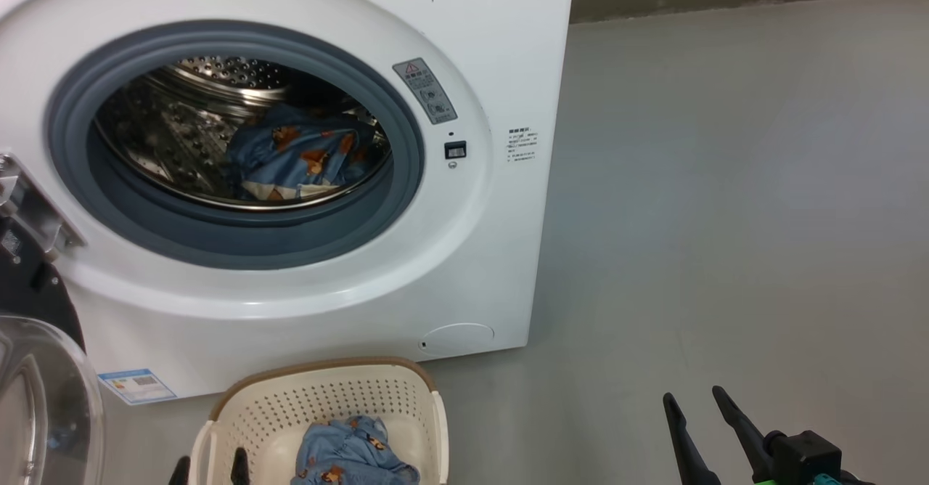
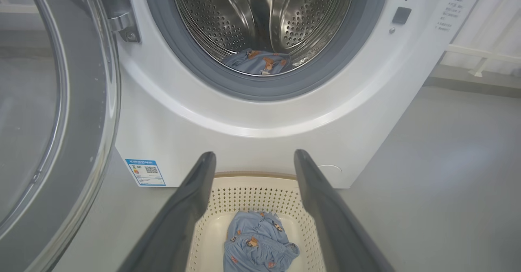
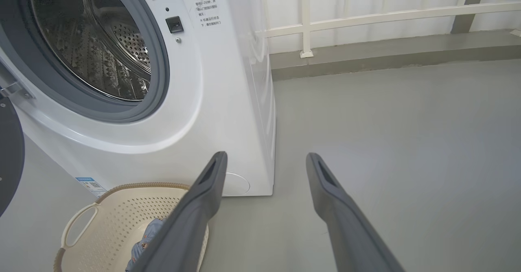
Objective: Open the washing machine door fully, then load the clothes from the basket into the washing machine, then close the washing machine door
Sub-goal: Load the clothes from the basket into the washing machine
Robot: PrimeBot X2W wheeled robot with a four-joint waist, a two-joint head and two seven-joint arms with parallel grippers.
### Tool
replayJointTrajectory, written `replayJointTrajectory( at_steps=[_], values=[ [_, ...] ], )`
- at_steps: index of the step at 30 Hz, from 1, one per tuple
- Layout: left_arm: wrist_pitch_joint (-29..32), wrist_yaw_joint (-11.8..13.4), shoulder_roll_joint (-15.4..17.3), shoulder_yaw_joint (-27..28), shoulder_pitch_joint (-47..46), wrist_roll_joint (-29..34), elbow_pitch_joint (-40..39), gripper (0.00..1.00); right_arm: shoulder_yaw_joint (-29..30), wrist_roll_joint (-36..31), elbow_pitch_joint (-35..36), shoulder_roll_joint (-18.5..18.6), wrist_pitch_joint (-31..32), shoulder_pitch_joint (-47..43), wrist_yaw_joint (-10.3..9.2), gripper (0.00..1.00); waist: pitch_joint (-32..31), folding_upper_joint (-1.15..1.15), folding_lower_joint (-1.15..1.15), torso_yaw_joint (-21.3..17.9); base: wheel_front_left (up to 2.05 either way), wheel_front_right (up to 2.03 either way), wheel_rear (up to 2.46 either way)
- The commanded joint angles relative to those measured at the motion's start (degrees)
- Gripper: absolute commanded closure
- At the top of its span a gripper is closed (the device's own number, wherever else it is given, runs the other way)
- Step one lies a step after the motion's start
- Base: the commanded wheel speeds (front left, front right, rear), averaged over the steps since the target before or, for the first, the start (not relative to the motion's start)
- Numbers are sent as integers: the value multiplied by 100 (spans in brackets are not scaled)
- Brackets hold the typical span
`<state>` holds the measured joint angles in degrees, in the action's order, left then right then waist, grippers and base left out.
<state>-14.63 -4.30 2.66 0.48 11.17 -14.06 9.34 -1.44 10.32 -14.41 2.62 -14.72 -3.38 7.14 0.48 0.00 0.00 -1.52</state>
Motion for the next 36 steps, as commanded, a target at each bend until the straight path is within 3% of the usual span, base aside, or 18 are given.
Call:
replayJointTrajectory(
  at_steps=[1,8,14,26,36],
  values=[
    [-37,20,22,160,-346,67,-85,0,-183,45,101,28,-28,253,35,0,90,0,0,-58,0,0,0],
    [-37,-125,22,65,-815,68,193,0,-269,158,86,27,-28,460,35,0,574,0,0,-232,0,0,0],
    [145,-244,59,-170,-1428,-269,1254,0,-407,245,167,26,-28,773,35,0,1167,0,0,-415,0,0,0],
    [350,-315,665,-539,-2959,-812,2911,0,-754,429,312,26,-28,1508,35,0,2408,0,0,-873,0,0,0],
    [568,-318,1211,-1341,-3718,-1624,3686,0,-876,476,454,26,-28,1883,35,0,3218,0,0,-1083,0,0,0]
  ],
)
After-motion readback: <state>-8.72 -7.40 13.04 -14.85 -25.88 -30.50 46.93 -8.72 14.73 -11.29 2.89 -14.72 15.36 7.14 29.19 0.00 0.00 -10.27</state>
